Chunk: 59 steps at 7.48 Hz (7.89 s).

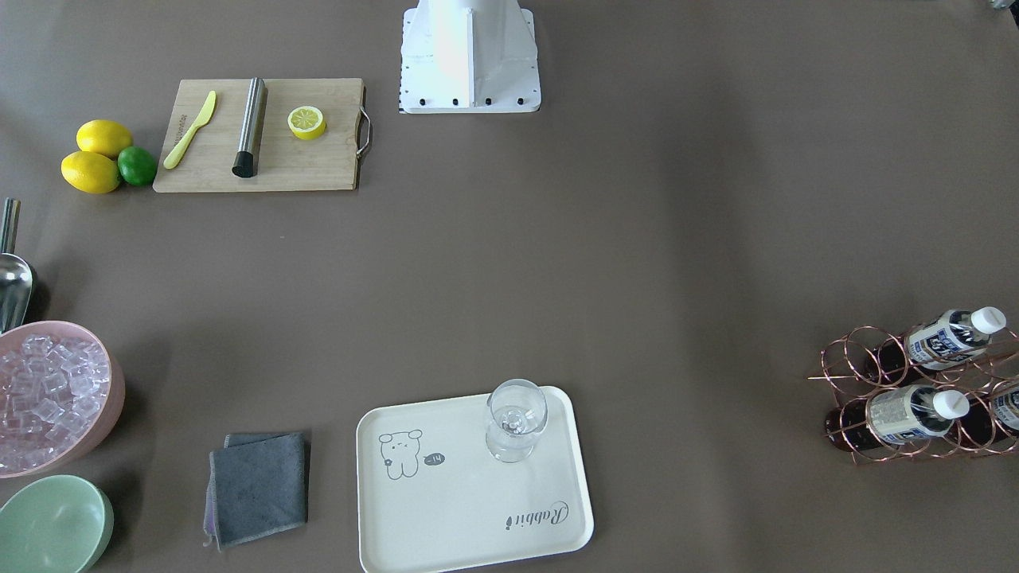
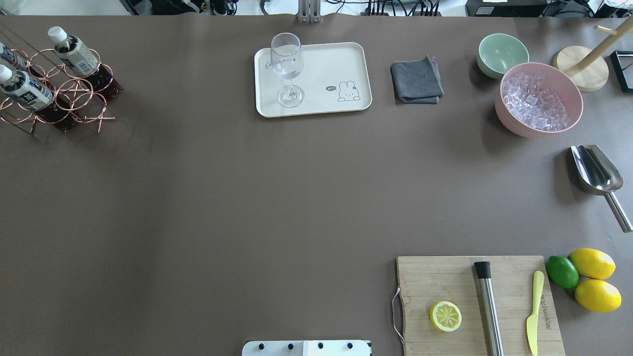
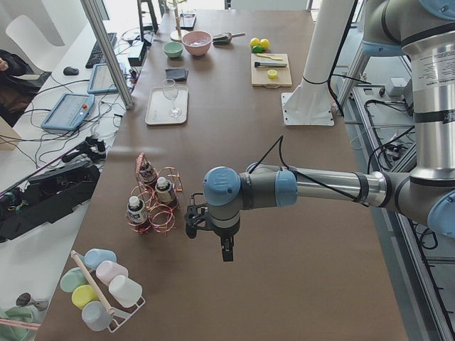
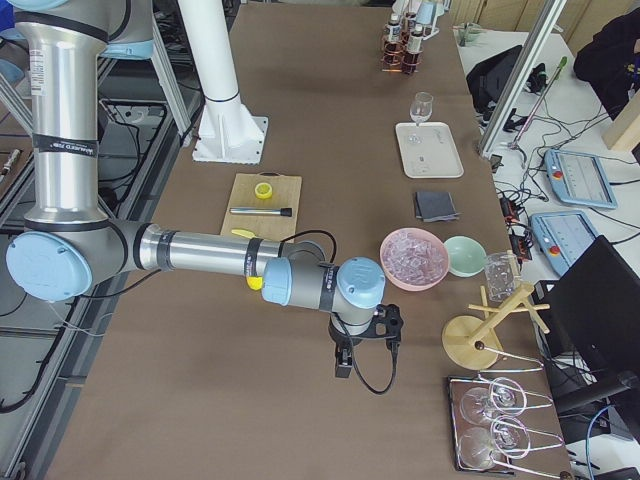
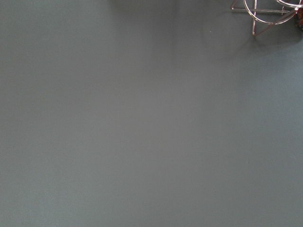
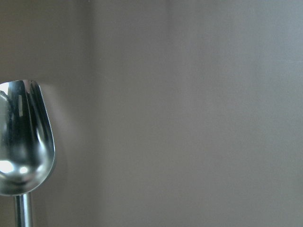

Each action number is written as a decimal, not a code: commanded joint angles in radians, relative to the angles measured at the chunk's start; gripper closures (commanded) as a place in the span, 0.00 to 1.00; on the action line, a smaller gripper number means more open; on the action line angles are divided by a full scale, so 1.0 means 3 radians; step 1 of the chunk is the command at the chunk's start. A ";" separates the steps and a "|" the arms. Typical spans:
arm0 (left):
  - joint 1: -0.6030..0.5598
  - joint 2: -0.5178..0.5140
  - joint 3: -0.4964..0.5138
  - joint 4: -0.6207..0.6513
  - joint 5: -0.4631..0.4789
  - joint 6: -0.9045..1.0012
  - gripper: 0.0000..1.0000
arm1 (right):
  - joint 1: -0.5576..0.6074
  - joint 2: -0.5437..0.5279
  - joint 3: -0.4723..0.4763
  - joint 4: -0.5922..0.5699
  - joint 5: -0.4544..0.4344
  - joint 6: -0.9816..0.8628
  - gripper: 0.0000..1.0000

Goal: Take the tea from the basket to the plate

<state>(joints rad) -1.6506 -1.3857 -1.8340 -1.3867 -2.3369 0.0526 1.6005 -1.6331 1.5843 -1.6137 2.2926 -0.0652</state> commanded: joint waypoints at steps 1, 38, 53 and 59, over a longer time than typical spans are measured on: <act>-0.0010 0.0037 -0.0048 -0.0020 -0.0008 0.0009 0.01 | -0.0002 -0.0002 -0.0019 0.0000 -0.0003 0.0008 0.00; 0.0680 -0.2360 0.1450 0.0136 -0.0238 -0.6204 1.00 | 0.0003 -0.0012 -0.0019 0.0000 0.0002 -0.0002 0.00; 0.2589 -0.3239 -0.0913 0.1703 -0.0091 -0.8872 1.00 | 0.0003 -0.0017 -0.0173 -0.0005 0.0002 0.0013 0.00; 0.3068 -0.3905 -0.0657 0.1739 0.0202 -0.9548 1.00 | 0.0003 -0.0017 -0.0209 -0.0005 0.0002 0.0013 0.00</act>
<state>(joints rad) -0.7309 -2.5374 -2.0338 -0.8682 -2.2755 -2.7972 1.6015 -1.6379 1.5224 -1.6150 2.2933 -0.0614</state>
